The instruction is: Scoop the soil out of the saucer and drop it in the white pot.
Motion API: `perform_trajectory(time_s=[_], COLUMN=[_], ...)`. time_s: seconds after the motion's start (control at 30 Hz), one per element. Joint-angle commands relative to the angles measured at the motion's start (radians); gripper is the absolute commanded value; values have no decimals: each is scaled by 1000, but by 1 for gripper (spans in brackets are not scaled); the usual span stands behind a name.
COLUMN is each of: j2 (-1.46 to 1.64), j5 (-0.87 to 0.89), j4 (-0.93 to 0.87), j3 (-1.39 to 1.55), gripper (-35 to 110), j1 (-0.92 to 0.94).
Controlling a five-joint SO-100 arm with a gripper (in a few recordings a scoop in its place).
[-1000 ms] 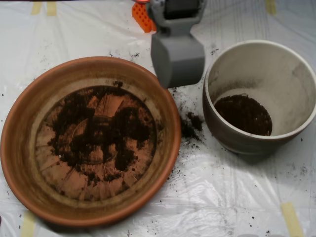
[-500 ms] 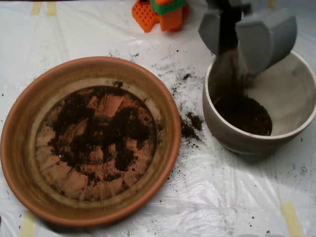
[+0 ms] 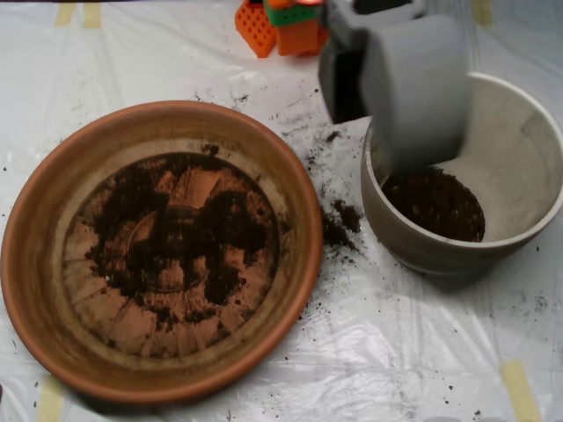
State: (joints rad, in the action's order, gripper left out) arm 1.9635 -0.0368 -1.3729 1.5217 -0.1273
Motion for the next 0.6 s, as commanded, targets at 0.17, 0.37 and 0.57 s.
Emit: perform_trajectory(time_s=[0.17,0.37,0.57], j2=[35,-143,-321], j5=[84,100,110], j4=[218,365,479], j3=[245,347,374], gripper=[46,47,46], j1=[472,663,801])
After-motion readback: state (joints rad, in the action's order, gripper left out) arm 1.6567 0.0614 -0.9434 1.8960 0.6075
